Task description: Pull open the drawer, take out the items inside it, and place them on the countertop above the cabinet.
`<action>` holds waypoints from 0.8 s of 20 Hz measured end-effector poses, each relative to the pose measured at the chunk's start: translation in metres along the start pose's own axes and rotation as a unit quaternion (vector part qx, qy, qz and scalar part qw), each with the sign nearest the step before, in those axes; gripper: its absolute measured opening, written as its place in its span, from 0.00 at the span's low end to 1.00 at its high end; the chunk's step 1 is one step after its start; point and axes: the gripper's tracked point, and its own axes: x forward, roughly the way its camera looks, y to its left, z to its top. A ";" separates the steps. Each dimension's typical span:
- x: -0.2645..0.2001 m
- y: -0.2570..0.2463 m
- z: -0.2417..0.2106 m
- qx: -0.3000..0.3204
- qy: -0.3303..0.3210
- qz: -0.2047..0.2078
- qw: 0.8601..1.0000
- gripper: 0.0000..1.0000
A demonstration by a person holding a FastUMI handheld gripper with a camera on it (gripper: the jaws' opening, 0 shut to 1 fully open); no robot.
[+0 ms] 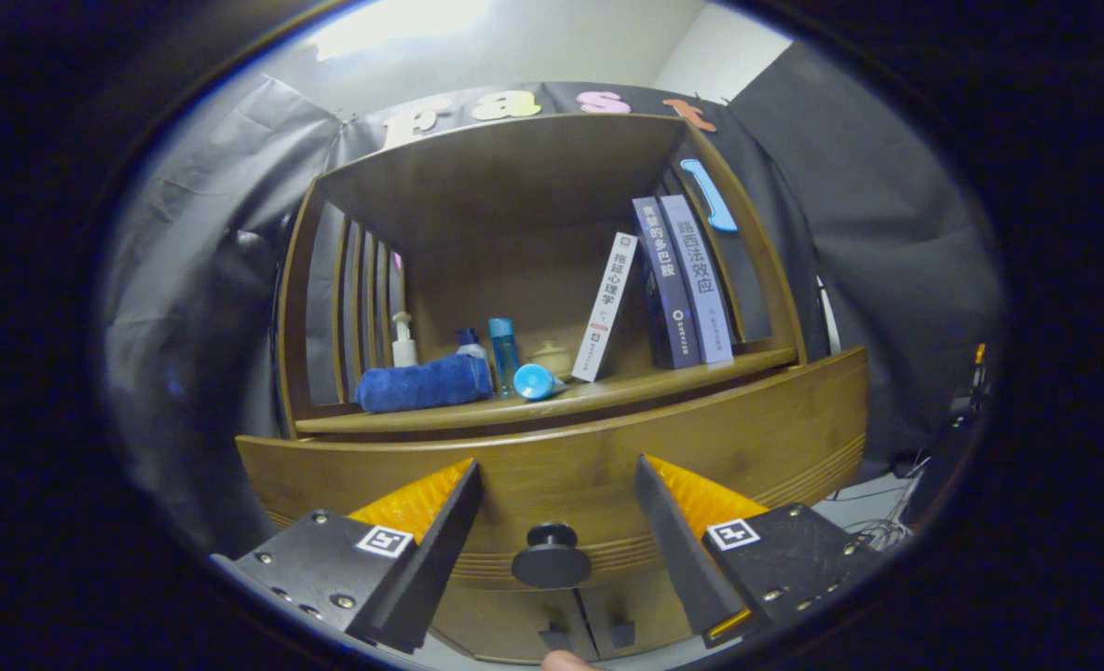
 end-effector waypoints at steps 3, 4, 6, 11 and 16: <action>0.014 0.001 -0.003 -0.007 -0.001 0.001 1.000 0.99; 0.020 0.002 -0.005 -0.008 0.000 0.001 1.000 0.99; 0.031 0.003 -0.007 -0.015 -0.005 0.002 1.000 0.99; 0.048 0.004 -0.014 -0.052 -0.024 0.010 0.998 0.99; 0.059 0.004 -0.016 -0.046 -0.044 0.014 0.998 0.99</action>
